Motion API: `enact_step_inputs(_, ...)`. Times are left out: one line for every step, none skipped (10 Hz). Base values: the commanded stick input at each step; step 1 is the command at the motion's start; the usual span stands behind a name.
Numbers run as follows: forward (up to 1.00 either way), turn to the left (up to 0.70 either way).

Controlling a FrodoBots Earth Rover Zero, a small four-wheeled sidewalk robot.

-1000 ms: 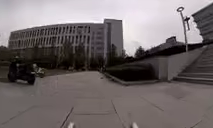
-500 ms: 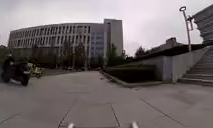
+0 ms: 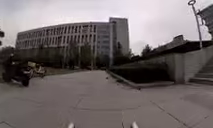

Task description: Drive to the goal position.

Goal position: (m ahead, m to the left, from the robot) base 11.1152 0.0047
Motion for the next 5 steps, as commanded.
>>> enact_step_inputs(0.7,0.0)
enact_step_inputs(0.7,0.0)
enact_step_inputs(0.7,0.0)
enact_step_inputs(0.7,0.0)
enact_step_inputs(0.7,0.0)
